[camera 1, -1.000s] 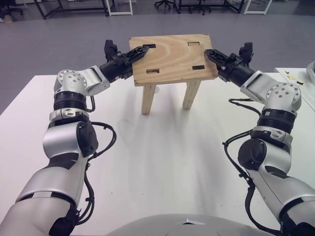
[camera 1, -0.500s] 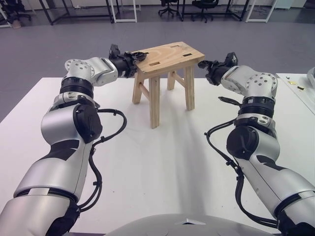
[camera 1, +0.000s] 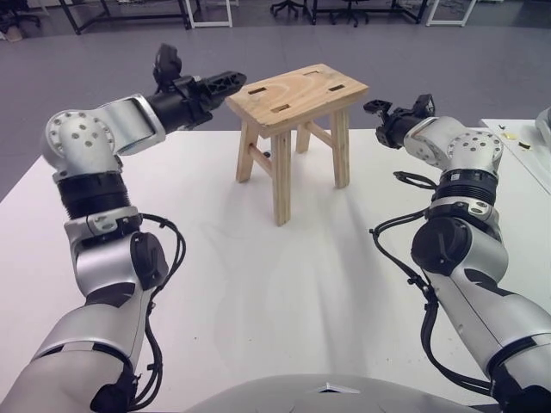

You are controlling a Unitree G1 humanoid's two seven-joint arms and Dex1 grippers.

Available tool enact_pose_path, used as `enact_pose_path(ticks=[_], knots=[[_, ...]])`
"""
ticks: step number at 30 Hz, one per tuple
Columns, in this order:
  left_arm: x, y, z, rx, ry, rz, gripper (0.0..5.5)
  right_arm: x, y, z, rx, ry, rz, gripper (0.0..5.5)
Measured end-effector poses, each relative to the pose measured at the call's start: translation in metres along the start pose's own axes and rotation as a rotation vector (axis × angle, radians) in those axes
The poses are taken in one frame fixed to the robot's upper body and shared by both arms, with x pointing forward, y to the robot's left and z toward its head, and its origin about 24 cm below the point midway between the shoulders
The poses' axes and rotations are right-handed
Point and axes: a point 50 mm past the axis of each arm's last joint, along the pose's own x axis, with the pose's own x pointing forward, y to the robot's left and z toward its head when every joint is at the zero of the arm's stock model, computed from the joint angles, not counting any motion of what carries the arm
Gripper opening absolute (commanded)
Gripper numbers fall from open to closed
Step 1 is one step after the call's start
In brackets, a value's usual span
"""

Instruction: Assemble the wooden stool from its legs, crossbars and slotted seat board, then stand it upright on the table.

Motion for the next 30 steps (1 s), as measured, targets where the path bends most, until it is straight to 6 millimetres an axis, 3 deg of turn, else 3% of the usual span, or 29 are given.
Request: enact_pose_path(ticks=[1,3,5,8,10,12,14,18,21,30], knots=[[-0.012,-0.004,-0.005,0.080,-0.002,0.000,3.84,-0.001,-0.002,0.001,0.005,0.001,0.006,4.13],[-0.040,-0.009,-0.034,0.243,0.102,0.010,3.84,-0.006,-0.025,0.000,0.027,0.016,-0.029,4.13],[-0.058,0.002,-0.064,0.299,0.171,0.077,3.84,-0.018,-0.056,-0.002,-0.023,-0.004,-0.076,4.13],[-0.067,0.020,-0.068,0.370,0.027,0.234,3.84,-0.040,-0.066,-0.007,-0.331,-0.084,-0.057,4.13],[-0.070,0.033,-0.077,0.435,-0.081,0.386,3.84,-0.053,-0.092,-0.034,-0.565,-0.080,-0.117,4.13],[-0.070,0.048,-0.091,0.515,-0.127,0.556,3.84,-0.063,-0.106,-0.056,-0.752,-0.121,-0.144,4.13],[-0.064,0.054,-0.111,0.539,-0.132,0.611,3.84,-0.069,-0.106,-0.069,-0.823,-0.176,-0.126,4.13],[-0.060,0.056,-0.123,0.511,-0.242,0.635,3.84,-0.075,-0.107,-0.082,-0.877,-0.248,-0.109,4.13],[-0.057,0.058,-0.138,0.498,-0.203,0.644,3.84,-0.076,-0.097,-0.090,-0.871,-0.308,-0.043,4.13],[-0.049,0.055,-0.142,0.521,-0.233,0.651,3.84,-0.082,-0.101,-0.100,-0.839,-0.341,-0.047,4.13]])
